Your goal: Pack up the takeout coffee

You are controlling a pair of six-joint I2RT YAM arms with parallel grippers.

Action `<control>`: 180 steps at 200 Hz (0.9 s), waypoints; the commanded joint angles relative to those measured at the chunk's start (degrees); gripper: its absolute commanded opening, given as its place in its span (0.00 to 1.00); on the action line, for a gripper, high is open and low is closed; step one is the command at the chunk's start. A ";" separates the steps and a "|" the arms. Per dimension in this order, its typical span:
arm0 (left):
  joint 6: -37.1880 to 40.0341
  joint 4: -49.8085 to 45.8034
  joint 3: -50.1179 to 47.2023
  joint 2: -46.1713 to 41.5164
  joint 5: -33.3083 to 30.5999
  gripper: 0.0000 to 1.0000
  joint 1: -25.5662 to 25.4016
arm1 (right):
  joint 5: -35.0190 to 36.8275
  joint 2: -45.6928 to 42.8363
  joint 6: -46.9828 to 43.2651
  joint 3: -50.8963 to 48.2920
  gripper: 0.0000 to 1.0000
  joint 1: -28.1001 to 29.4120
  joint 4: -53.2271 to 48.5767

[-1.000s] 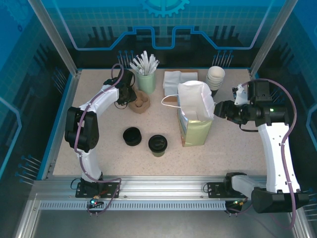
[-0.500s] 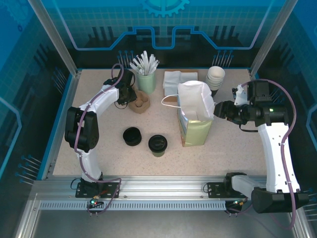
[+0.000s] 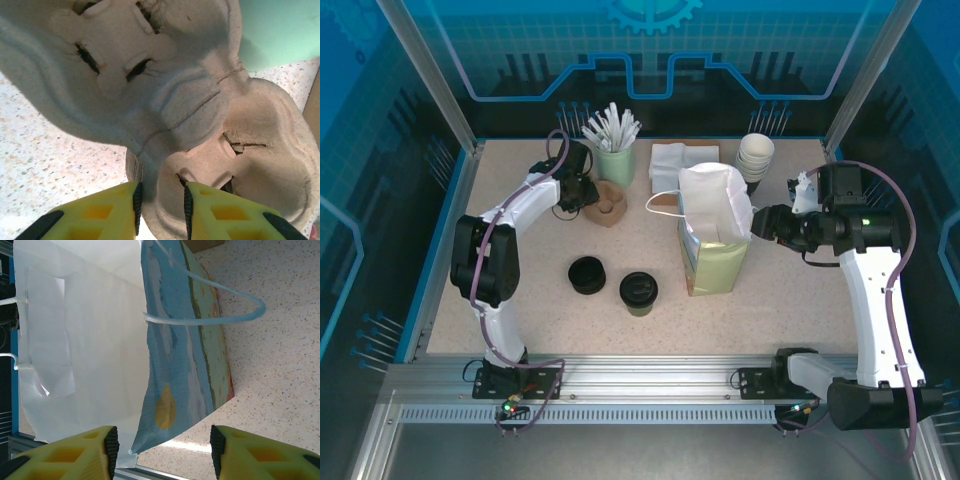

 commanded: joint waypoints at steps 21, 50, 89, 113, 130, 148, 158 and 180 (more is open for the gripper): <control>-0.66 4.79 -3.77 -3.22 4.71 0.30 1.41 | -0.89 -0.44 -0.80 -0.55 0.55 -1.01 0.07; -1.54 6.24 -4.59 -4.11 5.71 0.30 1.91 | -0.89 -0.53 -0.80 -0.70 0.55 -1.05 0.07; -2.74 7.66 -5.20 -5.07 7.31 0.28 2.50 | -0.81 -0.70 -0.84 -1.00 0.55 -1.11 0.06; -3.31 8.12 -5.56 -5.63 7.75 0.28 2.64 | -0.90 -0.88 -0.71 -1.12 0.55 -1.07 0.06; -3.79 8.46 -5.79 -5.79 7.72 0.27 2.69 | -0.90 -0.88 -0.71 -1.23 0.55 -1.11 0.15; -4.24 8.92 -6.15 -6.00 7.58 0.25 2.69 | -0.88 -0.88 -0.71 -1.39 0.55 -1.08 0.15; -4.50 8.96 -6.26 -5.95 7.42 0.24 2.69 | -0.89 -0.93 -0.80 -1.41 0.55 -1.05 0.15; -4.72 9.16 -6.34 -6.06 7.08 0.20 2.69 | -0.81 -1.06 -0.86 -1.55 0.55 -1.03 0.15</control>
